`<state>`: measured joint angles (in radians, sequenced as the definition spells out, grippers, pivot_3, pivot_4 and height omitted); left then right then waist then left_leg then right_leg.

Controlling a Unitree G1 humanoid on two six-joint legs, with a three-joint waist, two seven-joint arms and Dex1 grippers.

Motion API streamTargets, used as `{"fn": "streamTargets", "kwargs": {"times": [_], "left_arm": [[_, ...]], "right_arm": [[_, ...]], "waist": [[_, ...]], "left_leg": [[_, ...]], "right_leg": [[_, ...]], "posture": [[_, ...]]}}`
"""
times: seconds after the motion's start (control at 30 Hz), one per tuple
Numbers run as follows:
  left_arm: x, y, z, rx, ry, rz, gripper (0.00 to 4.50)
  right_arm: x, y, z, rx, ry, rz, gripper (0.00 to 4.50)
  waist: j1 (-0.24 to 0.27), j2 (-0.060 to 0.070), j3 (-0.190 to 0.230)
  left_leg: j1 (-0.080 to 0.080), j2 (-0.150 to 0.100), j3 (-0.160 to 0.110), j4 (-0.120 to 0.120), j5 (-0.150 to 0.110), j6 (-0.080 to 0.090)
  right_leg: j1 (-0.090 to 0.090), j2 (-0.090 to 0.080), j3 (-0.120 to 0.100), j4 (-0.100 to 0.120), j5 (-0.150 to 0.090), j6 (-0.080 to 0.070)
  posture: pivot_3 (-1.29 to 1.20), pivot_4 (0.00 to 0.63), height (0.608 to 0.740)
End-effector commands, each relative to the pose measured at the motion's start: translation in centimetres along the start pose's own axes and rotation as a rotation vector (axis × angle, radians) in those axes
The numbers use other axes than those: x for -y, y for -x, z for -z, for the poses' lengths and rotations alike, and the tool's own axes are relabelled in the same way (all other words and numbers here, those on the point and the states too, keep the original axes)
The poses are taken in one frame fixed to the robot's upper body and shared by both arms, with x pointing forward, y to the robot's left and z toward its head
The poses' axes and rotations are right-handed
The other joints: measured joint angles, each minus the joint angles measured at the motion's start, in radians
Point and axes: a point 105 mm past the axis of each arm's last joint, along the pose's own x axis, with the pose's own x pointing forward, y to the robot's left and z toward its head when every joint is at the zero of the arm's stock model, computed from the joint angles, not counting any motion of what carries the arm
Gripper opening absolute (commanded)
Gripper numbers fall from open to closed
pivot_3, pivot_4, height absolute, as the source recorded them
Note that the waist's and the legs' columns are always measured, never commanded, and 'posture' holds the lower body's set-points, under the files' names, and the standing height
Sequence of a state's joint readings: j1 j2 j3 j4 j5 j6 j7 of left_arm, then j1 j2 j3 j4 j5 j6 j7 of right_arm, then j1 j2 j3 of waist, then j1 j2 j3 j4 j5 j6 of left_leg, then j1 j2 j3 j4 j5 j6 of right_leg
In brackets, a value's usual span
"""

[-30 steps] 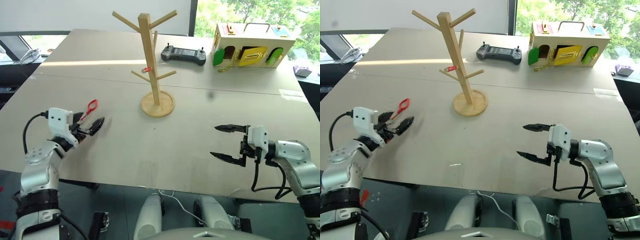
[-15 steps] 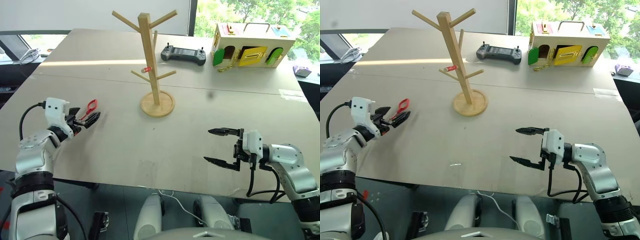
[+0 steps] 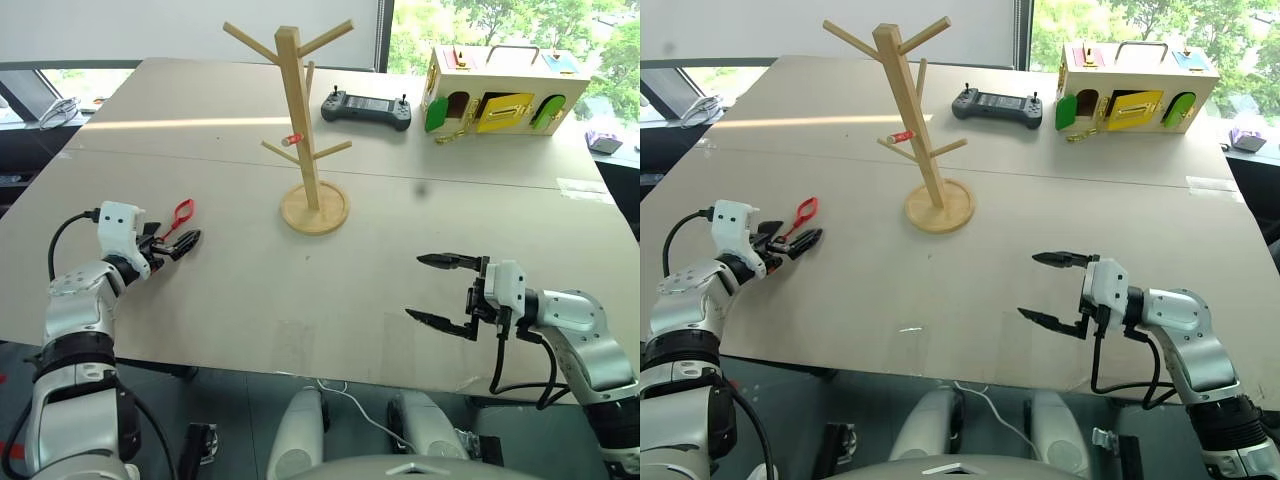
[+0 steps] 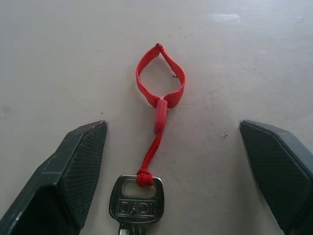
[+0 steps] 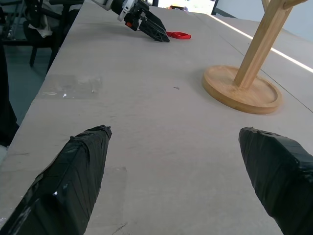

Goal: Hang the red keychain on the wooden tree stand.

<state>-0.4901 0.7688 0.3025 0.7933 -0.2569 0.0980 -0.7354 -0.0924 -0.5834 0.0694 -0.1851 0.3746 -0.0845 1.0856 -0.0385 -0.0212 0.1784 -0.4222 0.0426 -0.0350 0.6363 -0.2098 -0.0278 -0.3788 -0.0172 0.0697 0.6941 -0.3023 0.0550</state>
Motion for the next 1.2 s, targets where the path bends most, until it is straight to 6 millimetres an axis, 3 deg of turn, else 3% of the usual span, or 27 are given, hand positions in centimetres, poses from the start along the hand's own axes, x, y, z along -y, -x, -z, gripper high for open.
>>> {"fn": "streamTargets", "kwargs": {"times": [0.03,0.3,0.4,0.63,0.67,0.87,0.97,1.07,1.2], "left_arm": [[-0.8,0.3,-0.4,0.004,-0.023,-0.030,4.50],[-0.8,0.0,-0.7,0.024,-0.028,-0.035,4.50],[-0.5,-0.2,-0.6,0.022,-0.035,-0.023,3.64],[-0.6,-0.2,-0.4,0.019,-0.041,-0.028,0.26],[-0.6,-0.3,-0.4,0.017,-0.042,-0.026,0.08],[-0.2,-0.5,-0.2,0.015,-0.047,-0.017,0.08],[1.2,-0.7,-1.7,0.103,-0.059,0.017,0.08],[4.2,-0.5,-3.4,0.200,-0.081,0.083,0.08],[10.1,0.8,-6.0,0.348,-0.118,0.169,0.08]], "right_arm": [[0.2,0.0,-1.1,0.028,0.041,0.011,4.47],[0.5,-0.2,-1.2,0.033,0.046,0.027,4.47],[0.5,-0.2,-1.2,0.034,0.047,0.030,4.50],[0.6,-0.2,-1.2,0.033,0.045,0.032,4.50],[0.6,-0.1,-1.2,0.033,0.045,0.033,4.50],[0.6,-0.1,-1.3,0.035,0.046,0.037,4.50],[1.0,0.2,-1.6,0.034,0.063,0.049,4.50],[2.1,1.0,-2.6,0.039,0.076,0.076,4.50],[4.3,3.0,-5.9,0.071,0.029,0.109,4.50]], "waist": [[0.000,0.000,0.000],[0.000,0.000,0.000],[0.000,0.000,0.000],[0.000,0.000,0.000],[0.000,0.000,0.000],[0.000,0.000,0.000],[0.001,0.000,0.000],[0.003,0.000,0.000],[0.005,0.000,0.000]], "left_leg": [[0.000,0.000,0.000,0.000,0.000,0.000],[0.000,0.000,0.000,0.000,0.000,0.000],[0.000,0.000,0.000,0.000,0.000,0.000],[0.000,0.000,0.000,0.000,0.000,0.000],[0.000,0.000,0.000,0.000,0.000,0.000],[0.000,0.000,0.000,0.000,0.000,0.000],[0.000,0.000,0.000,0.000,0.000,0.000],[-0.001,0.000,0.000,0.001,0.000,0.000],[-0.002,0.000,0.000,0.002,0.000,0.000]], "right_leg": [[0.000,0.000,0.000,0.000,0.000,0.000],[0.000,0.000,0.000,0.000,0.000,0.000],[0.000,0.000,0.000,0.000,0.000,0.000],[0.000,0.000,0.000,0.000,0.000,0.000],[0.000,0.000,0.000,0.000,0.000,0.000],[0.000,0.000,0.000,0.001,0.000,0.000],[0.000,0.000,0.000,0.001,0.000,0.000],[0.000,-0.001,0.000,0.000,0.000,0.000],[0.000,-0.002,0.000,0.000,0.000,0.000]], "posture": [[0.00,0.150,0.740],[0.00,0.150,0.740],[0.00,0.150,0.740],[0.00,0.150,0.740],[0.00,0.150,0.740],[0.00,0.150,0.740],[0.00,0.150,0.740],[0.00,0.150,0.740],[0.00,0.150,0.740]]}}
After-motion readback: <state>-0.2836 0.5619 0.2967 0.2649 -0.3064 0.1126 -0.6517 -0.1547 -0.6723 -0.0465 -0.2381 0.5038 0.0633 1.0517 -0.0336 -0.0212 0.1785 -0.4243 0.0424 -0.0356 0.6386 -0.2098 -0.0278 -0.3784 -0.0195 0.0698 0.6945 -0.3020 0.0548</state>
